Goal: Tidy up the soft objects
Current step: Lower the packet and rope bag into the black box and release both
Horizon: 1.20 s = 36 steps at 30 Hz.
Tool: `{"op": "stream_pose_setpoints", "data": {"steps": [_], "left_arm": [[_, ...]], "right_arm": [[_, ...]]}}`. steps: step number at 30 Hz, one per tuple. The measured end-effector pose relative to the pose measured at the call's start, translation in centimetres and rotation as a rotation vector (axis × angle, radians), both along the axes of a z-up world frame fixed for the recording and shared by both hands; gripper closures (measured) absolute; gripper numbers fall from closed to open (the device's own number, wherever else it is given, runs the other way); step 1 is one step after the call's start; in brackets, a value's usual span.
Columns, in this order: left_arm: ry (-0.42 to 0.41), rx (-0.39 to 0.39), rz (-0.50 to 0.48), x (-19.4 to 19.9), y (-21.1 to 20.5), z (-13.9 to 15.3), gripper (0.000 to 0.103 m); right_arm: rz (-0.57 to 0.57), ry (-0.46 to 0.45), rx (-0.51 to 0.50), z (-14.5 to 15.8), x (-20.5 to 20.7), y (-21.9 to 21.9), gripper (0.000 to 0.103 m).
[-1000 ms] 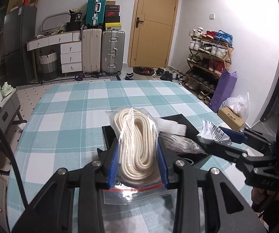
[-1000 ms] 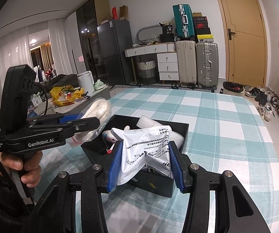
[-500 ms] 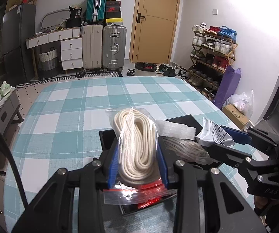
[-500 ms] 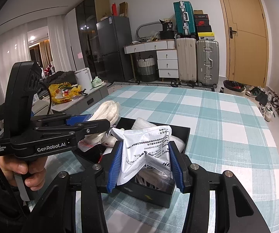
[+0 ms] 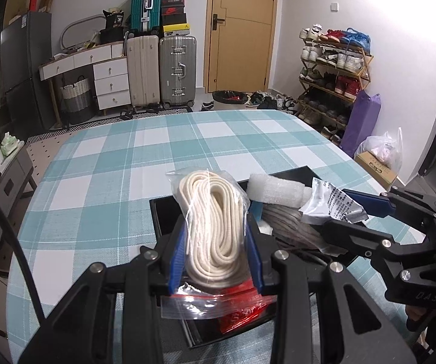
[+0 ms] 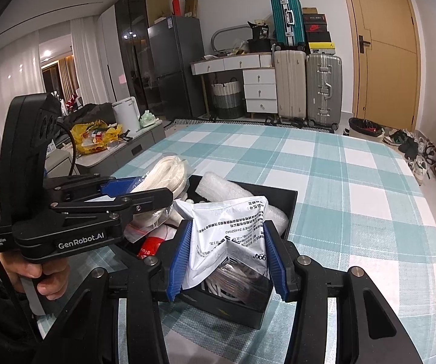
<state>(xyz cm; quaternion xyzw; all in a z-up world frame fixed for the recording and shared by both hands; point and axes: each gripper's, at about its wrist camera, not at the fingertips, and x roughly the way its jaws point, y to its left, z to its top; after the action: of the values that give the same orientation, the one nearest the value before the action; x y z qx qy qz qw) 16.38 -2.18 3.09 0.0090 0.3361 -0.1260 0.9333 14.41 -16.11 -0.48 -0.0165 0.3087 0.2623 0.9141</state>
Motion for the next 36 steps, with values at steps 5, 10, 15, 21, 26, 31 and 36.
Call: {"op": "stream_pose_setpoints", "data": {"steps": [5,10,15,21,26,31,36], "left_arm": [[0.016,0.0,-0.016,0.2,-0.1,-0.5,0.069],[0.019,0.006,-0.03,0.0,0.0,-0.9,0.068],[0.015,0.024,-0.039,0.0,-0.1,-1.1,0.068],[0.015,0.032,-0.048,0.1,-0.2,-1.1,0.066],[0.016,0.031,-0.054,0.0,-0.4,-1.0,0.062],[-0.007,0.031,-0.061,-0.6,-0.6,-0.4,0.044],[-0.022,0.007,-0.07,-1.5,-0.3,0.5,0.032]], "right_arm": [[0.003,0.003,-0.014,-0.3,0.4,0.3,0.056],[0.021,0.006,-0.045,-0.8,0.3,1.1,0.055],[0.029,0.014,-0.071,-1.2,0.5,1.7,0.055],[0.03,0.024,-0.084,-1.4,0.7,2.1,0.053],[0.022,0.01,-0.083,-1.1,0.4,1.9,0.041],[-0.004,-0.051,-0.074,0.1,-0.6,1.0,0.019],[-0.04,-0.084,-0.076,1.1,-1.5,0.1,0.004]]}}
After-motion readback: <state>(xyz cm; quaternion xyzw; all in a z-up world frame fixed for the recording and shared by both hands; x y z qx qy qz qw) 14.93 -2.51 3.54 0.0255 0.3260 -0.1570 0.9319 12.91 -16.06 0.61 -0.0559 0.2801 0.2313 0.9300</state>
